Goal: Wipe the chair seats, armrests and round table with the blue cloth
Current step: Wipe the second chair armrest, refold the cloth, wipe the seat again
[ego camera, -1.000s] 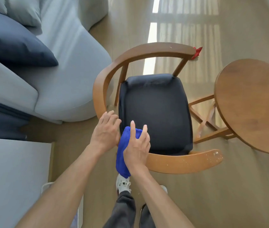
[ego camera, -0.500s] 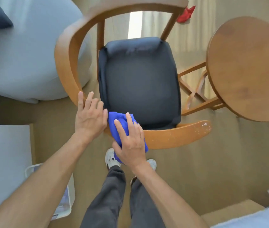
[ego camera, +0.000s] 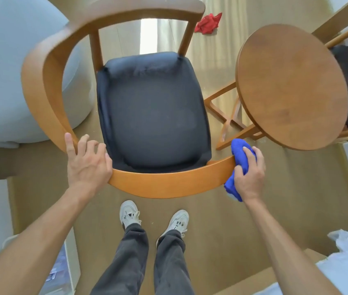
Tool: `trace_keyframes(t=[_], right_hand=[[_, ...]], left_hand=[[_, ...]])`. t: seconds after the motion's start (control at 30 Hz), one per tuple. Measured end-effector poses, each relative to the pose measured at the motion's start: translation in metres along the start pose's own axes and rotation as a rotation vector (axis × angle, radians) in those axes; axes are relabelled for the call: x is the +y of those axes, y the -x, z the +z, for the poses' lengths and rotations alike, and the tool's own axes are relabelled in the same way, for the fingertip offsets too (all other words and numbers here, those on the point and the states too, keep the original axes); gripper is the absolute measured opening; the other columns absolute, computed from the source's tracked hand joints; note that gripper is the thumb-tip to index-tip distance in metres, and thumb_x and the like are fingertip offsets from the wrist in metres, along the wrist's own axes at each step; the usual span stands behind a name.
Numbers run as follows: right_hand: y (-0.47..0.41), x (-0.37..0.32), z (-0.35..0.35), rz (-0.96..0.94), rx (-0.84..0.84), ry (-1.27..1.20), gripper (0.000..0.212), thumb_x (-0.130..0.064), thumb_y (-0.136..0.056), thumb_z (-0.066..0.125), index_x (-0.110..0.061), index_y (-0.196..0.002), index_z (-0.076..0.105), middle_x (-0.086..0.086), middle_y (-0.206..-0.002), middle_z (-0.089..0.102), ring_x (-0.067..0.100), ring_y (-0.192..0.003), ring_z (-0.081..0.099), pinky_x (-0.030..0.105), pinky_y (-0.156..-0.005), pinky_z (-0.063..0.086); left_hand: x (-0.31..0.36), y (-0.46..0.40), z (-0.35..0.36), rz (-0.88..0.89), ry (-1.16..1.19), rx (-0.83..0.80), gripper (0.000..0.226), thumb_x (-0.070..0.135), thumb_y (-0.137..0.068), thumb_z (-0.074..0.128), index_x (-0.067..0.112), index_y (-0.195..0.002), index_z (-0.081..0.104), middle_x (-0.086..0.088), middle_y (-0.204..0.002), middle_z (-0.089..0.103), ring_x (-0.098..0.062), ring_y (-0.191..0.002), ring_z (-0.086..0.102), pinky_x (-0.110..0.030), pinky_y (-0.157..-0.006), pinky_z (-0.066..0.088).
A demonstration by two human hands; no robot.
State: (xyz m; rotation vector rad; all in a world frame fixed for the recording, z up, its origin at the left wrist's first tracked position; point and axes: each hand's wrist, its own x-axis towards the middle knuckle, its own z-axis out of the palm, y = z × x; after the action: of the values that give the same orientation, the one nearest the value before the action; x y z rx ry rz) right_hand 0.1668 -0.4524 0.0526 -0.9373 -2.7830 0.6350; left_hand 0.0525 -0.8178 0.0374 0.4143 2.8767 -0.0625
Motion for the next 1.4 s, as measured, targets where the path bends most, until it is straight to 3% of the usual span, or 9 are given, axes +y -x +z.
trace_keyframes(t=[0.13,0.3,0.47,0.73,0.83,1.0,1.13,1.3,1.4], right_hand=[[0.05,-0.038,0.024,-0.202,0.033,0.109,0.049,0.001,-0.07,0.062,-0.006,-0.118,0.065,0.02,-0.138,0.05,0.042,-0.112,0.053,0.055,-0.094,0.044],[0.121,-0.116,0.07,-0.501,-0.126,0.044,0.039,-0.035,-0.079,0.065,-0.021,-0.116,0.066,0.008,-0.135,0.055,0.033,-0.109,0.054,0.05,-0.097,0.04],[0.076,-0.068,0.052,-0.691,-0.134,0.054,0.029,-0.025,-0.081,0.067,-0.016,-0.108,0.071,0.012,-0.127,0.061,0.036,-0.103,0.06,0.054,-0.095,0.043],[-0.015,0.012,-0.003,-0.143,-0.072,0.013,0.037,-0.002,-0.085,0.066,-0.003,-0.122,0.06,0.013,-0.14,0.048,0.038,-0.119,0.049,0.04,-0.103,0.039],[0.027,-0.021,0.02,-0.196,0.022,0.068,0.035,-0.006,-0.081,0.068,-0.004,-0.116,0.065,0.016,-0.136,0.052,0.042,-0.118,0.049,0.051,-0.103,0.04],[0.124,-0.111,0.075,-0.5,-0.101,-0.017,0.041,-0.02,-0.08,0.065,-0.019,-0.121,0.06,0.007,-0.139,0.052,0.036,-0.124,0.046,0.055,-0.107,0.035],[0.087,-0.081,0.061,-0.681,-0.234,-0.053,0.042,-0.011,-0.074,0.064,-0.015,-0.116,0.068,0.009,-0.135,0.056,0.035,-0.113,0.055,0.053,-0.101,0.041],[0.018,0.0,0.01,-0.455,-0.194,0.064,0.043,-0.008,-0.077,0.065,-0.006,-0.12,0.065,0.015,-0.14,0.049,0.038,-0.121,0.05,0.056,-0.1,0.041],[0.009,-0.009,0.011,-0.208,-0.115,0.025,0.041,-0.011,-0.08,0.059,-0.007,-0.121,0.063,0.012,-0.144,0.046,0.038,-0.127,0.045,0.055,-0.106,0.037]], left_hand=[[0.004,0.0,0.001,-0.045,0.024,0.008,0.044,0.024,-0.093,0.027,0.001,-0.1,0.063,-0.021,-0.108,0.061,-0.039,-0.126,0.04,-0.055,-0.115,-0.009],[0.041,-0.002,0.008,-0.202,0.222,0.003,0.04,0.027,-0.099,0.031,0.003,-0.107,0.063,-0.016,-0.114,0.061,-0.034,-0.13,0.038,-0.049,-0.117,-0.009],[0.049,-0.002,0.018,-0.224,0.218,0.039,0.05,0.035,-0.095,0.024,0.006,-0.104,0.064,-0.014,-0.111,0.063,-0.032,-0.125,0.043,-0.047,-0.118,-0.003],[0.053,-0.003,0.02,-0.221,0.198,0.078,0.048,0.034,-0.094,0.024,0.007,-0.1,0.064,-0.012,-0.107,0.064,-0.032,-0.12,0.046,-0.05,-0.116,0.002],[0.054,-0.003,0.021,-0.225,0.187,0.086,0.043,0.031,-0.093,0.028,0.007,-0.099,0.064,-0.012,-0.107,0.064,-0.032,-0.12,0.046,-0.051,-0.116,0.003],[0.052,-0.001,0.02,-0.226,0.184,0.065,0.04,0.027,-0.092,0.032,0.004,-0.1,0.064,-0.014,-0.108,0.064,-0.033,-0.12,0.048,-0.051,-0.116,0.006],[0.052,-0.002,0.017,-0.21,0.188,0.061,0.04,0.026,-0.091,0.031,0.005,-0.101,0.064,-0.013,-0.108,0.064,-0.033,-0.12,0.048,-0.051,-0.117,0.007],[0.052,-0.002,0.017,-0.209,0.201,0.054,0.044,0.028,-0.091,0.027,0.005,-0.101,0.064,-0.012,-0.108,0.064,-0.032,-0.12,0.048,-0.051,-0.117,0.007],[0.052,-0.004,0.018,-0.202,0.216,0.083,0.043,0.028,-0.091,0.028,0.004,-0.1,0.064,-0.012,-0.105,0.064,-0.033,-0.118,0.05,-0.053,-0.116,0.009]])
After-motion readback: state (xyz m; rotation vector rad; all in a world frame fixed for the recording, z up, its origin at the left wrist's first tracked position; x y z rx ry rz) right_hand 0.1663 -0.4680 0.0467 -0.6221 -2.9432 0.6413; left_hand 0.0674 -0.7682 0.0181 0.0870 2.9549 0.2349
